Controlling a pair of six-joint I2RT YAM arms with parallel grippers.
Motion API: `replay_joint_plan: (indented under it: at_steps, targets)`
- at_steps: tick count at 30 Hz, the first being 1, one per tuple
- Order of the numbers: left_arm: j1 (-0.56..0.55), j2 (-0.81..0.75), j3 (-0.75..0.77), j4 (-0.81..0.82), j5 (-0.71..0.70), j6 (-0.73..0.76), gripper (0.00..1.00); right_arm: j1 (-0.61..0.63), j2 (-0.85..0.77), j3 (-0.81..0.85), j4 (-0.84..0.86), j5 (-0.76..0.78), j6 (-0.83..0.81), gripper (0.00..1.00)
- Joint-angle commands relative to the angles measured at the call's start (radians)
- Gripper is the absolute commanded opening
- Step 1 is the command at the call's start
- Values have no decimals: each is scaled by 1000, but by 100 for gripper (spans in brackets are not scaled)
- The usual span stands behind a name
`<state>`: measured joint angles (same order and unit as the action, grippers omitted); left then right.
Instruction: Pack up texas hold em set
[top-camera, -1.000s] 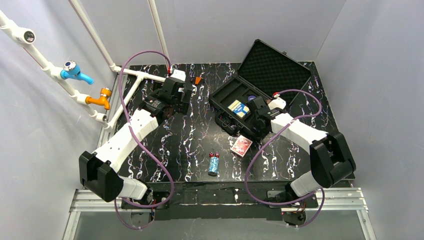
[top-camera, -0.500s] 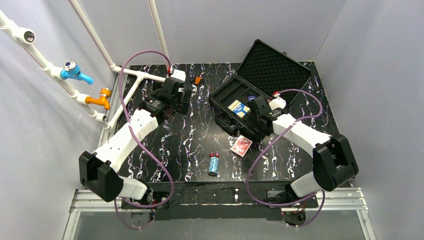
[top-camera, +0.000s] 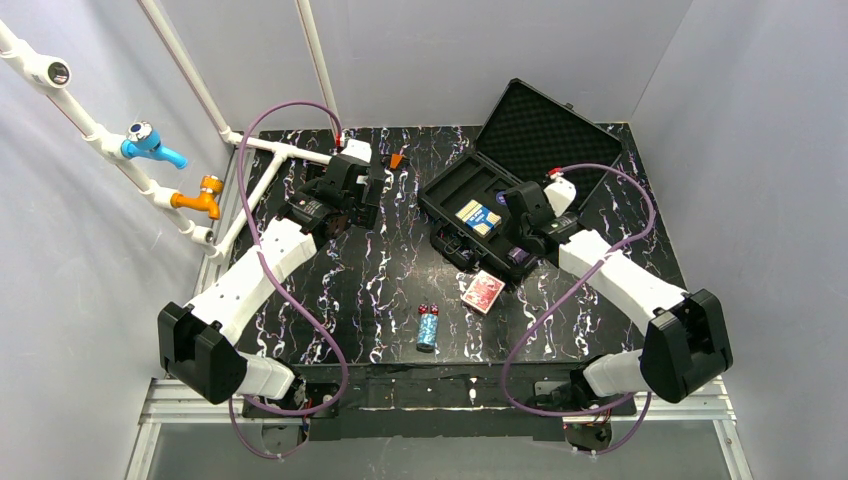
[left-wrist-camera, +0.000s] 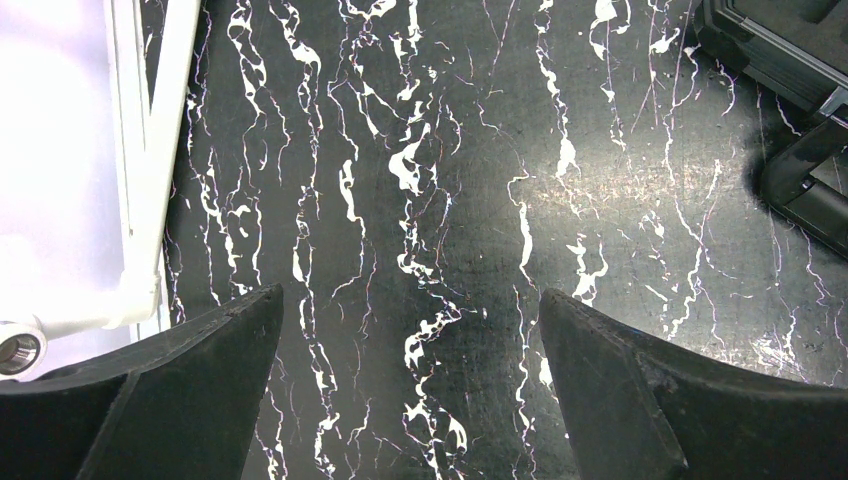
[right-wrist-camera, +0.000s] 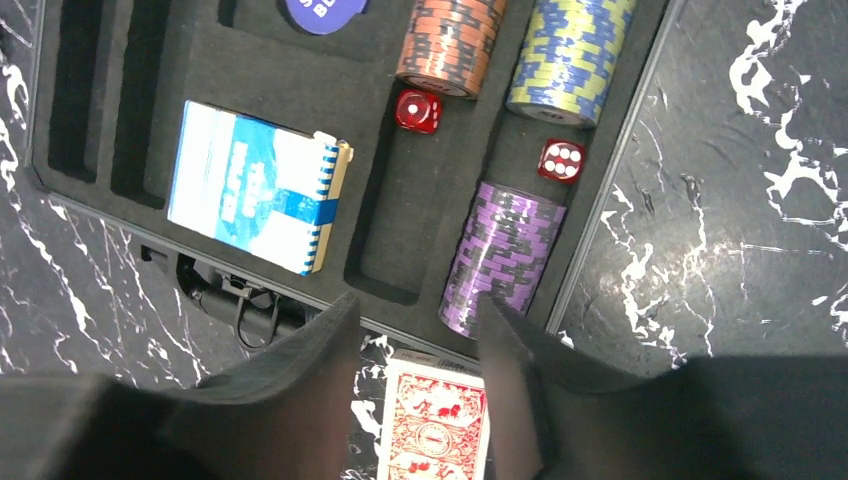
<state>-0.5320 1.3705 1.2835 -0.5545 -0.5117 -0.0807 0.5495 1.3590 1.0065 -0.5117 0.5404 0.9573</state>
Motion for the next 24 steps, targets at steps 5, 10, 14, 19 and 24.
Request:
replay_joint_plan:
  at_steps: [5, 10, 14, 19, 24]
  targets:
    - [4, -25, -7, -18, -7, 5, 99, -2, -5, 24, 43, 16, -125, 20]
    - [4, -26, -6, -18, -6, 6, 99, -2, 40, 1, 44, 44, -122, 5]
    - [4, -27, -6, -17, -8, 6, 99, -8, 106, -17, 59, 49, -123, 1]
    - [4, -30, -6, -18, -11, 7, 99, -10, 173, -41, 45, 41, -94, 1]
    - [4, -31, -6, -18, -13, 7, 99, -10, 159, -48, 53, 33, -104, 1]
